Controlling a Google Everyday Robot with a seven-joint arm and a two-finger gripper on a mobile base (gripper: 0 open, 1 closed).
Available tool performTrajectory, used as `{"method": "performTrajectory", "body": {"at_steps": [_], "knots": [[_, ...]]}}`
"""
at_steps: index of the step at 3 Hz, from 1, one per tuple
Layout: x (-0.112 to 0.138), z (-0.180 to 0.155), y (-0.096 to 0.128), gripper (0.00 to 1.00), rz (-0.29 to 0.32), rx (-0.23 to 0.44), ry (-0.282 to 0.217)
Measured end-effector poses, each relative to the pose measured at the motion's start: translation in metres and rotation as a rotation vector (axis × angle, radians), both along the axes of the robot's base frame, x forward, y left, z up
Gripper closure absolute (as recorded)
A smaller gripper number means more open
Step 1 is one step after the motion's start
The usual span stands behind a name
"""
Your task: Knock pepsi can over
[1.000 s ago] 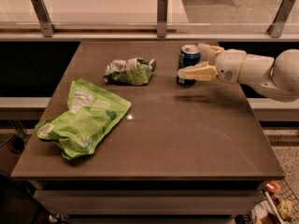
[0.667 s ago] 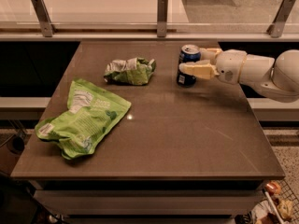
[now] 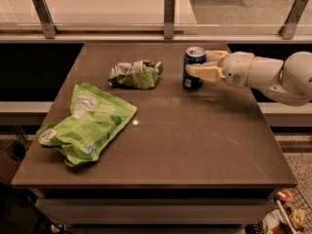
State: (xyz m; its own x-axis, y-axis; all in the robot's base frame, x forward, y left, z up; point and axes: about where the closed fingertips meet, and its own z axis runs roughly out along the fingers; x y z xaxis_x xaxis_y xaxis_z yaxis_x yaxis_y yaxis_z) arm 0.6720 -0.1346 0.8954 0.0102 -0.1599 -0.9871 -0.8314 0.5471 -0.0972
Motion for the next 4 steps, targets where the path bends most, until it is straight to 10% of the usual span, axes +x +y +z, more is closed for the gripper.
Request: {"method": "performTrajectory", "body": {"at_steps": [4], "knots": [[-0.002,0.022,-0.011,1.0,-0.017,-0.118,0.037]]}}
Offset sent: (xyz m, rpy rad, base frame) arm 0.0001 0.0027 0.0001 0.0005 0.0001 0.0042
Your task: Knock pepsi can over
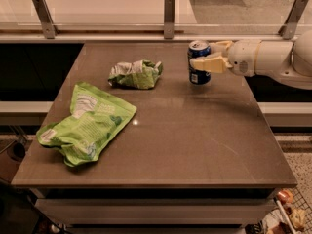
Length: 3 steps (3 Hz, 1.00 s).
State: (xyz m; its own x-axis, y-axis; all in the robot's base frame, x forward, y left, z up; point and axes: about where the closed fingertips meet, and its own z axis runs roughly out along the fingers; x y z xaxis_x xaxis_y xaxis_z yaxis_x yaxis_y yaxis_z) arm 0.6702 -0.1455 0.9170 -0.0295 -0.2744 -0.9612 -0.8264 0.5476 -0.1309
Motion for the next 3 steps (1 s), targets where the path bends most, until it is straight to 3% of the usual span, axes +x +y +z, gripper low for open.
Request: {"method": "performTrajectory", "body": {"at_steps": [1,3], "knots": [[-0.004,0.008,-0.007,1.0,-0.013,-0.062,0.022],[-0.014,0.014,-0.006,1.0,-0.04,-0.295,0.074]]}}
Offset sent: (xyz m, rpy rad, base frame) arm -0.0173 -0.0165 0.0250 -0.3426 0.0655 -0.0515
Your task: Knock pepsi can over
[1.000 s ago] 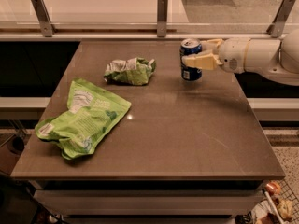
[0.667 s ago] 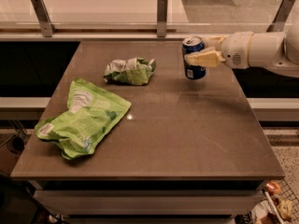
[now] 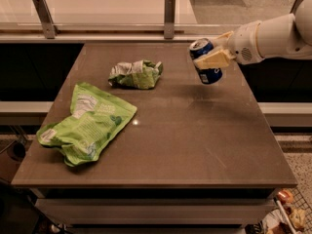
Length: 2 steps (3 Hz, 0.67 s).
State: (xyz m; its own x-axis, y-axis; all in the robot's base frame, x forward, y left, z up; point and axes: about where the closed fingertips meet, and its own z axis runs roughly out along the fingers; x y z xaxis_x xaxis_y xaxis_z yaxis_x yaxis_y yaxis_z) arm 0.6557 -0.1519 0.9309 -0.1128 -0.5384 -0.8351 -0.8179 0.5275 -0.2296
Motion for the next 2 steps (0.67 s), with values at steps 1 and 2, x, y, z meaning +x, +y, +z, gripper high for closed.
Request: {"method": "performTrajectory", "body": {"at_steps": [1,2], "knots": [[-0.0033,-0.0046,-0.0024,1.0,-0.024,-0.096,0.027],[-0.0051,-0.0111,-0.0059,1.0,-0.05,-0.175,0.052]]}}
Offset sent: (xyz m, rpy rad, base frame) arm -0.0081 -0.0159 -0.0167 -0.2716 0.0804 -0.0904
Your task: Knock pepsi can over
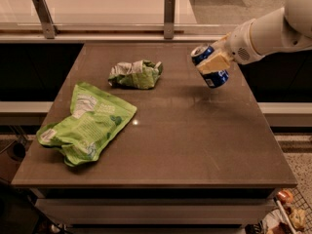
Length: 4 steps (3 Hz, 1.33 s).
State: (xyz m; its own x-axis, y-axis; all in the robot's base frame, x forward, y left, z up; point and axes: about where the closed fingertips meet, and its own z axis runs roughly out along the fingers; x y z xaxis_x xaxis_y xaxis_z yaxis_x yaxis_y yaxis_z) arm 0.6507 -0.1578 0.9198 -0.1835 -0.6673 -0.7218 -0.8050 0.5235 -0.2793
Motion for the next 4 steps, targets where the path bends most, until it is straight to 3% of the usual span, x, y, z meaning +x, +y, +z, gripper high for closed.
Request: {"method": "performTrajectory", "body": {"at_steps": [2,4], "knots": [[-0.001,-0.016,0.002,1.0,-0.016,-0.15,0.064],[0.003,-0.05,0.016,1.0,0.01,-0.289,0.161]]}}
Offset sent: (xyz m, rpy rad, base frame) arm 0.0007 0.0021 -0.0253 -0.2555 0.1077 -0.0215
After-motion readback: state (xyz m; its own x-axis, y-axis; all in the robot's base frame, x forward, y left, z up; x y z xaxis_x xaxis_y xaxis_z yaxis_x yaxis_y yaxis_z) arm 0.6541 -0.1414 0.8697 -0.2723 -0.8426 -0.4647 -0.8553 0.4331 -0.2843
